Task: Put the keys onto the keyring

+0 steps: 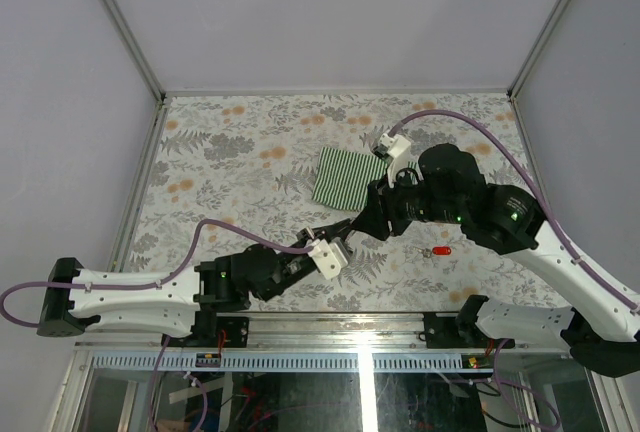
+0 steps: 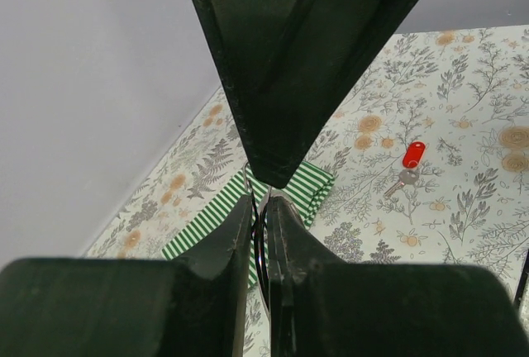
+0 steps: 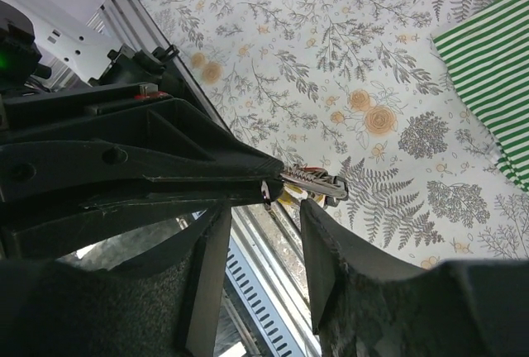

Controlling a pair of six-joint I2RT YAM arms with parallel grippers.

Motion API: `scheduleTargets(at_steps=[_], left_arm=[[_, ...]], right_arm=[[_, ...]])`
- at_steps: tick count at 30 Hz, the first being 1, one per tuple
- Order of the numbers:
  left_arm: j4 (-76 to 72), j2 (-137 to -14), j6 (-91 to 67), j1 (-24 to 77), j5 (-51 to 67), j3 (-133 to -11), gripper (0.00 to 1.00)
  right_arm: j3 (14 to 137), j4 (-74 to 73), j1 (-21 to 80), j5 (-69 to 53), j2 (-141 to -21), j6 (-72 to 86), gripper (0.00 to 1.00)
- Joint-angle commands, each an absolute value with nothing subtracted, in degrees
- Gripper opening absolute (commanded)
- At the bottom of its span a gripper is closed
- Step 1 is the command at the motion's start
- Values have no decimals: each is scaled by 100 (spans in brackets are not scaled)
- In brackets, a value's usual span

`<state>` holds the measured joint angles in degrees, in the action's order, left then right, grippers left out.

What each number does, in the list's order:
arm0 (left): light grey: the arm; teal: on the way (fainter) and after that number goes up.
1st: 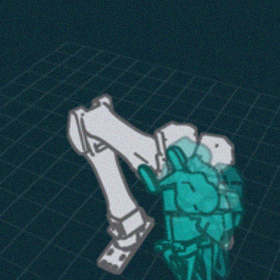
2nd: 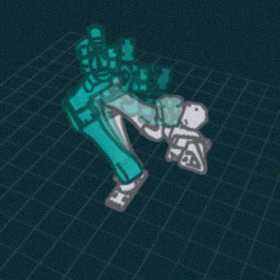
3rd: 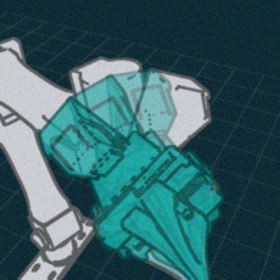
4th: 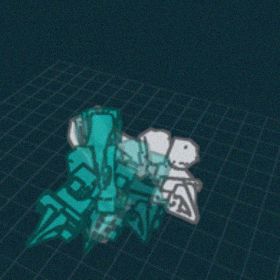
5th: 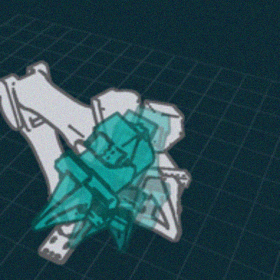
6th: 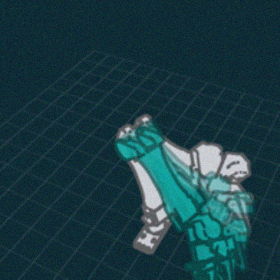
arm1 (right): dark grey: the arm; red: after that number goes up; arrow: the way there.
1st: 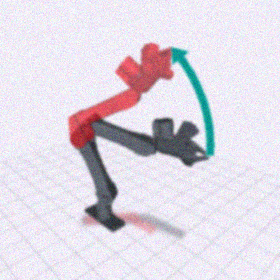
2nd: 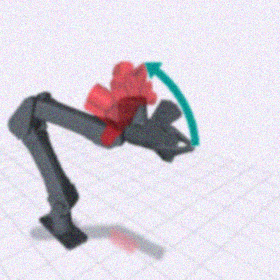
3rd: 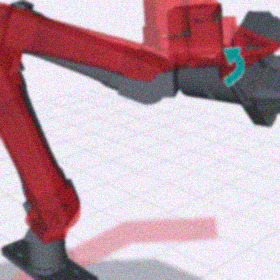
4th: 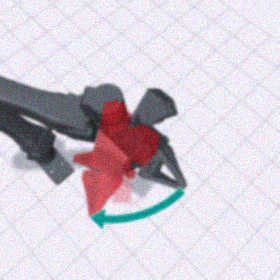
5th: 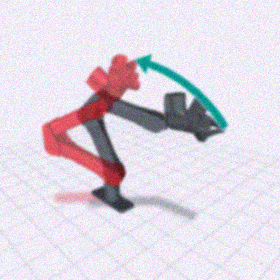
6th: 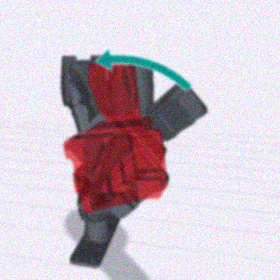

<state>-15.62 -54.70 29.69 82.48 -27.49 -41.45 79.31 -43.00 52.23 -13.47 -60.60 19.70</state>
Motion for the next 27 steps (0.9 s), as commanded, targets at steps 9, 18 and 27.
scheduleTargets(at_steps=[9, 18, 27], left_arm=[[-758, -5558, 2397, 8252, -3151, -4832, 0], [471, -5495, 1882, 7400, -2089, -5290, 0], [1360, -5967, 2267, 7080, -1672, -6092, 0]], right_arm=[[7747, -4286, 5231, 416, -5443, 2130, 48], [7483, -5292, 4737, 1302, -5767, 2711, 49], [4601, -3302, 1965, -705, -5159, 3822, 51]])
